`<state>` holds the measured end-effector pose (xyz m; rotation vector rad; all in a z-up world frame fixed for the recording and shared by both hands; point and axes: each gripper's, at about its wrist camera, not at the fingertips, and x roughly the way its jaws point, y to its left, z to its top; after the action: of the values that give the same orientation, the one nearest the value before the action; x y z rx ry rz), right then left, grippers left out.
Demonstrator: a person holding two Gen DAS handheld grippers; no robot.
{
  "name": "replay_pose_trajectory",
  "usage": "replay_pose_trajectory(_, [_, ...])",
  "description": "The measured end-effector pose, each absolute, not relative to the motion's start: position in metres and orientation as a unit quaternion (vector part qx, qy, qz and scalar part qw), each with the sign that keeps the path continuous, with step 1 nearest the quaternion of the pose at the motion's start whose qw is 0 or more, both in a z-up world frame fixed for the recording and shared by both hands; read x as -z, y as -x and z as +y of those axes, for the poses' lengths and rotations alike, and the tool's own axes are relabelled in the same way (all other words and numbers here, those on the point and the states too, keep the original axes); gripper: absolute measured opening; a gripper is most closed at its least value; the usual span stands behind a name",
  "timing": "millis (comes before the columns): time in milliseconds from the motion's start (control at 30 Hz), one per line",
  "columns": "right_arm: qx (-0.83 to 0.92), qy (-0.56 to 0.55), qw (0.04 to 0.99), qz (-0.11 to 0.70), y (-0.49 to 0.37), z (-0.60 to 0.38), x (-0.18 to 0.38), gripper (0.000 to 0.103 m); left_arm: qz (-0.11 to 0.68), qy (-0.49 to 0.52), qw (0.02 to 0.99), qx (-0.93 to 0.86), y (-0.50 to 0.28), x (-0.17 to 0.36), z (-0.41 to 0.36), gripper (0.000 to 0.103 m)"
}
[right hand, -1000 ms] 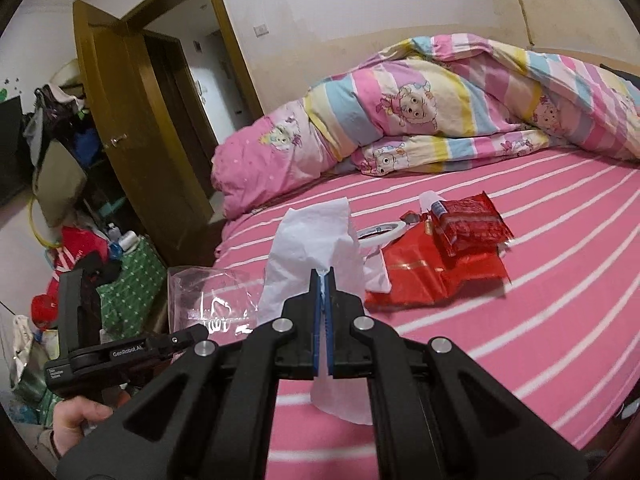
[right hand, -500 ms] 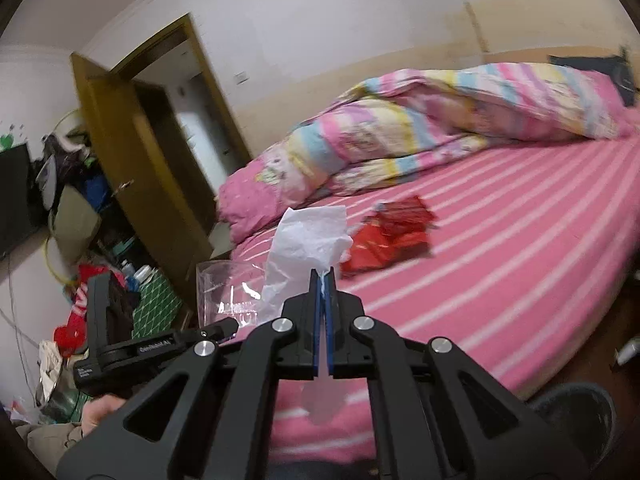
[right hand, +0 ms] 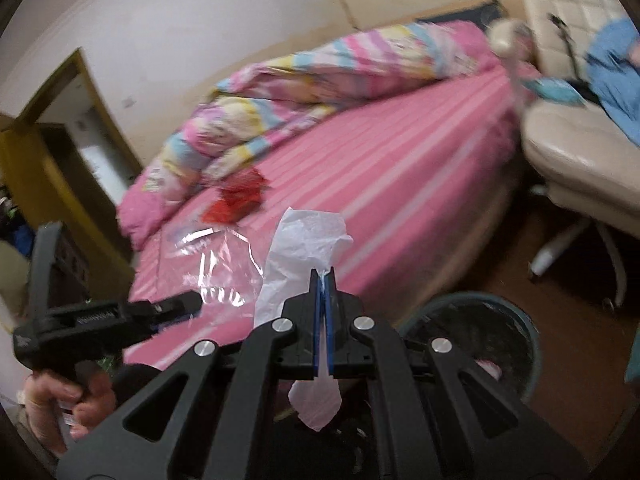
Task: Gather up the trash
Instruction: 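Carry the clear bag and tissue with both tools over the trash bin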
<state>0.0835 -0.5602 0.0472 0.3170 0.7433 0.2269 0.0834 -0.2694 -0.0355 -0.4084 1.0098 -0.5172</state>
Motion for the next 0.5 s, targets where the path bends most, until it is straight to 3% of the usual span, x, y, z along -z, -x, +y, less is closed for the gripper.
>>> replay_pose_trajectory(500, [0.009, -0.202, 0.85, 0.486, -0.104, -0.66, 0.082, 0.003, 0.622, 0.006, 0.734, 0.273, -0.119, 0.183, -0.405, 0.015])
